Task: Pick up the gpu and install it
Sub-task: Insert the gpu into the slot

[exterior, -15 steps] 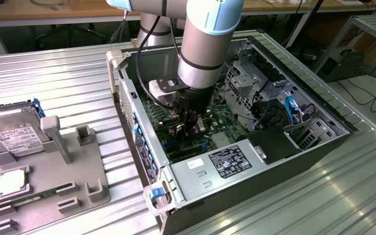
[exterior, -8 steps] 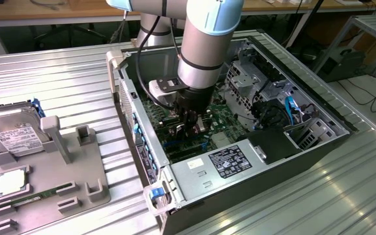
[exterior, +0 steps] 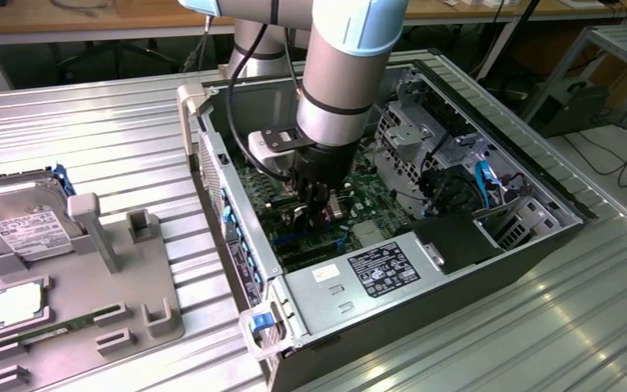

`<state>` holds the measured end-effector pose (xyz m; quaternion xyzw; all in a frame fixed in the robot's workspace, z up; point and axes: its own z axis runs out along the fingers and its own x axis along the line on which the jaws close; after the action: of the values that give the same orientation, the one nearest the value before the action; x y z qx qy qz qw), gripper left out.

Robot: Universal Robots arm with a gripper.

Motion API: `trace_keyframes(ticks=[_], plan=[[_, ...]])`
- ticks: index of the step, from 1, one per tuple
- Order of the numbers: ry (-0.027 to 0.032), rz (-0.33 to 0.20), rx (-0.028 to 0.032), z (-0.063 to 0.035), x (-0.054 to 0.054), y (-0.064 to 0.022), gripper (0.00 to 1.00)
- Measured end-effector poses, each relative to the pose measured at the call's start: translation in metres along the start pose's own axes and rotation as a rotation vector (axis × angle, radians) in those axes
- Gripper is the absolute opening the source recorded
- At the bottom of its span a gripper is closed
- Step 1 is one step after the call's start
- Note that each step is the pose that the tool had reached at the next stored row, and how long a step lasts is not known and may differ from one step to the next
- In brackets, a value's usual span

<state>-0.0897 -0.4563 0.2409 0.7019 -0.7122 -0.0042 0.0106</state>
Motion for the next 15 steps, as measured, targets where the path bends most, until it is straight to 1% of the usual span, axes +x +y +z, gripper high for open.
trace_keyframes(ticks=[15], plan=[[0.0003, 0.0, -0.0005, 0.0009, -0.0026, 0.0, 0.28]])
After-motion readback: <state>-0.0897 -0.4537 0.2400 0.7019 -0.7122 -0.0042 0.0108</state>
